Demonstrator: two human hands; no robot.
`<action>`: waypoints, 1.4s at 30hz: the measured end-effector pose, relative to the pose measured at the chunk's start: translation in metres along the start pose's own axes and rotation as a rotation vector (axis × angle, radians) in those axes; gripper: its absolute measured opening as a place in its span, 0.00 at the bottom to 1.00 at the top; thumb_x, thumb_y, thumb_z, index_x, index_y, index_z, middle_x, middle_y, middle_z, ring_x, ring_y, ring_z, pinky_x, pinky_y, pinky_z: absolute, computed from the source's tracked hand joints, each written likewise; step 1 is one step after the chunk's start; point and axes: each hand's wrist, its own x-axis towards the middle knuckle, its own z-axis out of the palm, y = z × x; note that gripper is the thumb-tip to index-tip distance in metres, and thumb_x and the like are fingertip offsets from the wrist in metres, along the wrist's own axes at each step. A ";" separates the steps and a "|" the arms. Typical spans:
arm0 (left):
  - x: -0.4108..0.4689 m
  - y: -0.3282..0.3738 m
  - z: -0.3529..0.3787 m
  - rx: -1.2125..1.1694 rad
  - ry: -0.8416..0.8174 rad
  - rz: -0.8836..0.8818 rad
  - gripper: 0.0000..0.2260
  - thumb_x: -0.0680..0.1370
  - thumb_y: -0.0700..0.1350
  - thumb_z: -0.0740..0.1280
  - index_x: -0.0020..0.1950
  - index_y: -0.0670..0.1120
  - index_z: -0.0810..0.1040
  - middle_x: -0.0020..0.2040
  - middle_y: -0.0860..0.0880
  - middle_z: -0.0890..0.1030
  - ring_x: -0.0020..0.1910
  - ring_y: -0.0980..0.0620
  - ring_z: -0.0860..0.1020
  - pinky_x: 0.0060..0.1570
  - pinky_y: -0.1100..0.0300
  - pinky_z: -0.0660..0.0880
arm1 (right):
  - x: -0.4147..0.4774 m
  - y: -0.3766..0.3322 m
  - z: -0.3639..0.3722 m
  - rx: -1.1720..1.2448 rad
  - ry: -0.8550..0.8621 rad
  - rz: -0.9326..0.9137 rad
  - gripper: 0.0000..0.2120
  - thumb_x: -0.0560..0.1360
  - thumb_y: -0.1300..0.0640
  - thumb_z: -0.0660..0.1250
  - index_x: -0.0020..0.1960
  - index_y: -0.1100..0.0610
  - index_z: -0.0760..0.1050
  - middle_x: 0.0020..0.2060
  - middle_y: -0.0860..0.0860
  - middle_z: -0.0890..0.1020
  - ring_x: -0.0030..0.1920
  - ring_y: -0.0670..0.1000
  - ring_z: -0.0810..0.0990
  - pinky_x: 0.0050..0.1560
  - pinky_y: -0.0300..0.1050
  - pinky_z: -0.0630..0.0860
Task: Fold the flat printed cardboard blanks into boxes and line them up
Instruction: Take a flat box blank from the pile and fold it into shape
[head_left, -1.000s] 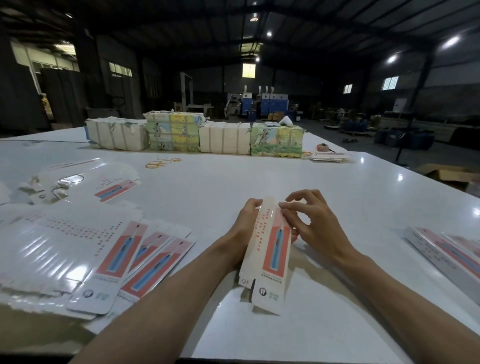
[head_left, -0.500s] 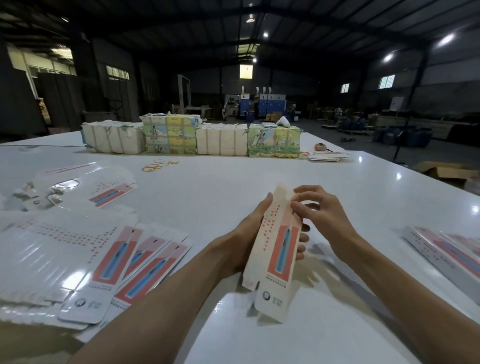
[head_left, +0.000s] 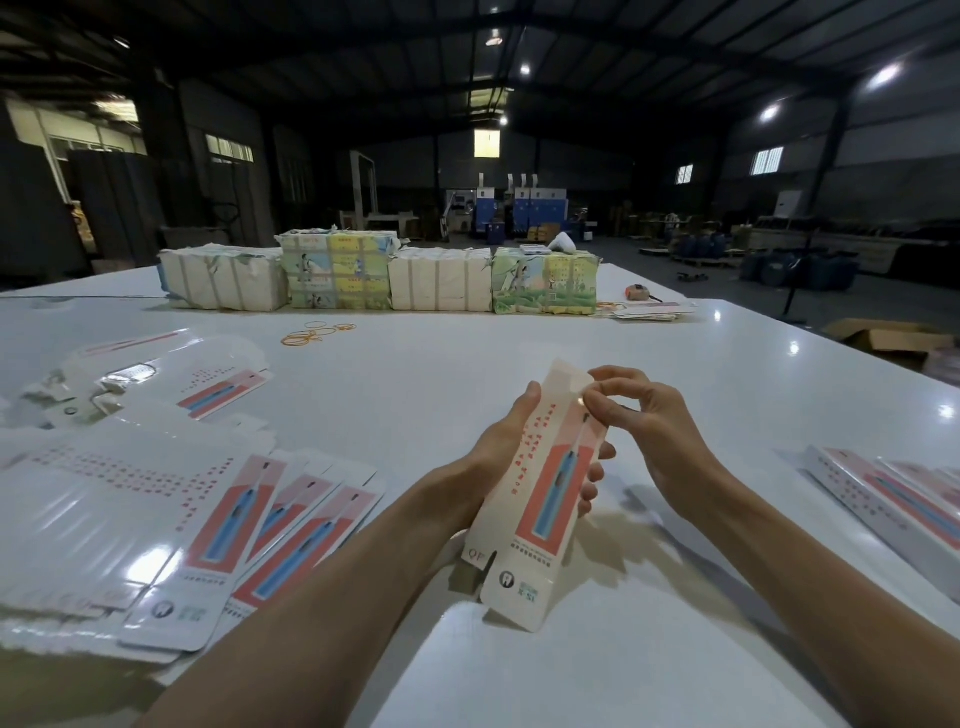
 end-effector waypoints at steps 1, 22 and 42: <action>0.000 0.000 0.000 0.014 -0.005 0.007 0.38 0.82 0.71 0.49 0.68 0.42 0.79 0.54 0.40 0.85 0.44 0.43 0.86 0.47 0.51 0.83 | 0.000 0.001 0.000 0.004 -0.003 -0.001 0.08 0.79 0.55 0.74 0.46 0.59 0.87 0.61 0.46 0.81 0.59 0.53 0.83 0.53 0.44 0.80; 0.009 0.004 0.022 -0.090 0.087 -0.019 0.31 0.81 0.73 0.51 0.47 0.45 0.71 0.34 0.48 0.73 0.29 0.54 0.72 0.31 0.63 0.75 | 0.002 -0.013 0.000 0.108 -0.039 -0.066 0.08 0.80 0.54 0.70 0.49 0.57 0.85 0.64 0.46 0.82 0.66 0.50 0.79 0.70 0.54 0.76; 0.013 -0.013 0.014 0.099 0.371 0.485 0.19 0.84 0.64 0.57 0.75 0.66 0.66 0.64 0.45 0.83 0.52 0.39 0.87 0.50 0.41 0.85 | -0.008 0.002 0.016 0.007 0.008 -0.112 0.20 0.81 0.45 0.70 0.70 0.44 0.71 0.46 0.48 0.88 0.52 0.47 0.87 0.44 0.27 0.78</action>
